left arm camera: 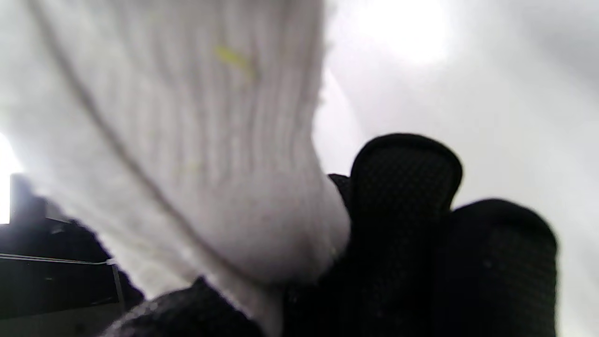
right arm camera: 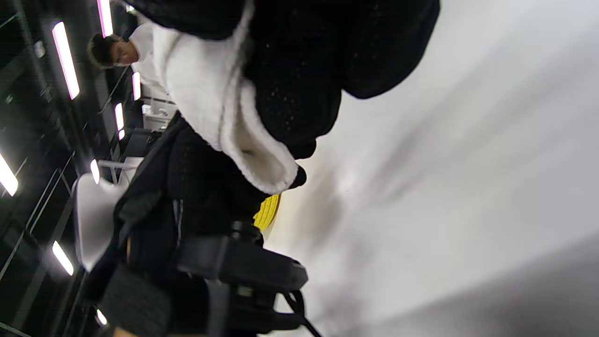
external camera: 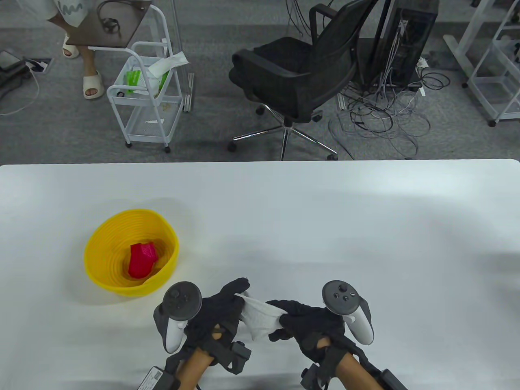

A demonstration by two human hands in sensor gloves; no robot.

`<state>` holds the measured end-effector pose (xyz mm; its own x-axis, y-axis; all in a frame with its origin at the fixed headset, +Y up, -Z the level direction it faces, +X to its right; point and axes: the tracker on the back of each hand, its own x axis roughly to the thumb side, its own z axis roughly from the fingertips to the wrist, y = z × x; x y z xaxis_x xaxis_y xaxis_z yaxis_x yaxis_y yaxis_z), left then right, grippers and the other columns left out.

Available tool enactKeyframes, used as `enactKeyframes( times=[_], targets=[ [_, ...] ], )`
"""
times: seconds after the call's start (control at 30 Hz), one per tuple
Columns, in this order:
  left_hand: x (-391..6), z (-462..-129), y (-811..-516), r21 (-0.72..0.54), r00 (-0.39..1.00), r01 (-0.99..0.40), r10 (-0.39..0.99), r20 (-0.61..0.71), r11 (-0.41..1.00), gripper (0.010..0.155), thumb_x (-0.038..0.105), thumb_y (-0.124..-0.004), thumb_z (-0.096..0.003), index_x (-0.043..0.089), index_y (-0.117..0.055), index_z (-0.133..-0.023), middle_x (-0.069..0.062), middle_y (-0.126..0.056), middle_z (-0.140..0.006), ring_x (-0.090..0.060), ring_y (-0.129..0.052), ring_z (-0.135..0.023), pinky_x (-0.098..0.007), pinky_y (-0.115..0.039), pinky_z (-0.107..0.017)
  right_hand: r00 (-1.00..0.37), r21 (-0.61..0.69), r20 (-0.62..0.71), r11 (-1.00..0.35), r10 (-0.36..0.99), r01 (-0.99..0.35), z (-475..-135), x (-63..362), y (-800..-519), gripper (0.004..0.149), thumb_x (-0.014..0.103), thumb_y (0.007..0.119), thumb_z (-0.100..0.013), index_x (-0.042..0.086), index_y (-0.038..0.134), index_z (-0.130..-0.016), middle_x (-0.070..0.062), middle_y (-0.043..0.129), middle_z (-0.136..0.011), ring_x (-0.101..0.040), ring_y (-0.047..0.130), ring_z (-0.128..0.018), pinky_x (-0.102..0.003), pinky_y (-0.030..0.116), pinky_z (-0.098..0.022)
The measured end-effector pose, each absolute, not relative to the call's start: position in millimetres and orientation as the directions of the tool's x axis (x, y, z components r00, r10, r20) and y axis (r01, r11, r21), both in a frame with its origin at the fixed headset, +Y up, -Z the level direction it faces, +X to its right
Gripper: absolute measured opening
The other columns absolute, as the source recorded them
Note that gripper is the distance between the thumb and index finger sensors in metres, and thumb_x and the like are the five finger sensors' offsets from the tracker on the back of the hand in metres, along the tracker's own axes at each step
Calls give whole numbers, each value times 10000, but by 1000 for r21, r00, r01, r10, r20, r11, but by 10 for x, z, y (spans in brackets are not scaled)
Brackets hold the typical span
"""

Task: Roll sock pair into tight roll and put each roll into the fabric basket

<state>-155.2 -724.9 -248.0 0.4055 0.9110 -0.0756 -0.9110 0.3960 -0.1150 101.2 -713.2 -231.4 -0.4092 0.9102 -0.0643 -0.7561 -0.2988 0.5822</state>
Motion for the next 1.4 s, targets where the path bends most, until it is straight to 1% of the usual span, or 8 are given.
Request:
enactKeyframes(
  times=[0.07, 0.27, 0.5, 0.73, 0.83, 1.03, 1.2, 1.4],
  targets=[
    [-1571, -2478, -7253, -119, 405, -911, 910, -86, 394, 466, 352, -757, -413, 209, -892, -835, -115, -1072, -654, -297, -1149, -411, -446, -924, -307, -447, 590, 25, -374, 894, -715, -2273, 969, -7075, 447, 351, 699, -492, 295, 672, -935, 45, 871, -896, -108, 981, -761, -453, 738, -679],
    [-1602, -2485, -7243, -122, 369, -926, 923, -107, 357, 447, 360, -785, -404, 203, -924, -798, -116, -1109, -597, -266, -1182, -354, -429, -954, -265, -447, 613, 66, -390, 892, -687, -2258, 960, -7059, 428, 340, 728, -476, 342, 719, -904, 95, 818, -952, -118, 895, -855, -499, 655, -729],
    [-1683, -2480, -7225, -120, 61, -992, 986, -153, 43, 417, 320, -838, -390, 175, -953, -763, -106, -1126, -611, -282, -1203, -454, -450, -970, -303, -509, 607, 33, -422, 860, -673, -2338, 1013, -7176, 390, 353, 739, -465, 437, 745, -845, 112, 742, -1018, -154, 796, -947, -532, 638, -730],
    [-1649, -2499, -7223, -225, -33, -972, 986, -161, -69, 405, 347, -824, -397, 196, -961, -747, -32, -1141, -562, -222, -1185, -471, -442, -940, -345, -379, 564, -172, -224, 909, -794, -2392, 1112, -7285, 384, 356, 715, -465, 449, 726, -837, 66, 872, -931, -151, 964, -824, -461, 780, -644],
    [-1532, -2484, -7220, -332, -125, -927, 978, -165, -175, 409, 347, -815, -410, 193, -947, -765, 29, -1127, -508, -203, -1123, -552, -467, -876, -432, -298, 532, -235, -134, 925, -836, -2417, 1179, -7288, 383, 353, 723, -466, 438, 729, -840, 77, 874, -929, -133, 969, -825, -439, 767, -665],
    [-1496, -2483, -7239, -304, -29, -951, 995, -96, -57, 443, 330, -822, -411, 247, -916, -836, 34, -1099, -648, -259, -1085, -633, -505, -832, -469, -111, 568, -263, 61, 958, -821, -2440, 1254, -7260, 394, 372, 715, -476, 425, 698, -866, 139, 835, -956, -92, 911, -877, -454, 696, -718],
    [-1436, -2452, -7100, -264, 337, -886, 921, 197, 381, 427, 369, -803, -405, 306, -936, -807, -13, -1099, -711, -278, -1103, -586, -516, -836, -441, -19, 663, -290, 187, 957, -725, -2424, 1207, -7256, 401, 396, 704, -481, 439, 683, -880, 175, 826, -966, -113, 878, -917, -499, 631, -757],
    [-1450, -2477, -7115, -300, 326, -882, 930, 166, 363, 428, 384, -790, -410, 307, -926, -808, -27, -1104, -680, -270, -1104, -539, -509, -833, -422, -37, 751, -275, 190, 961, -632, -2405, 1120, -7255, 414, 405, 700, -479, 407, 682, -892, 193, 841, -943, -93, 812, -929, -551, 525, -785]
  ],
)
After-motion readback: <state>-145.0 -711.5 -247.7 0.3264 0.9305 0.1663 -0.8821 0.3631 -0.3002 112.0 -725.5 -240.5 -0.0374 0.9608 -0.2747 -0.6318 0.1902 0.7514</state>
